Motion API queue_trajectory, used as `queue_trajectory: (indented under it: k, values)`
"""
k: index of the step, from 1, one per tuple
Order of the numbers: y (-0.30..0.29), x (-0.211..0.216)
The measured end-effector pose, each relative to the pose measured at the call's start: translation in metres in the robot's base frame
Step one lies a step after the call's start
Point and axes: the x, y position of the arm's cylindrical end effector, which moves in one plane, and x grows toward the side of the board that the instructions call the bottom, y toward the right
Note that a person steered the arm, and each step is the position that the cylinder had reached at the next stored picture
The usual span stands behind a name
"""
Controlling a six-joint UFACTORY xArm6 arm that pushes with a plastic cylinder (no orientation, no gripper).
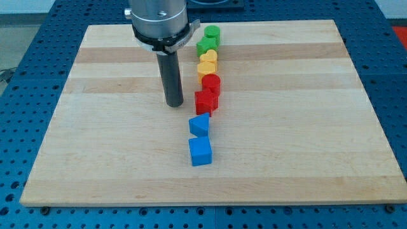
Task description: Adjust blue blocks in vertical line
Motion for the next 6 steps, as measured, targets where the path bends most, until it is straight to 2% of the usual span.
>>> queue_trajectory:
  k: [2, 6]
  values:
    - [0.000, 0.044]
    - [0.019, 0.059]
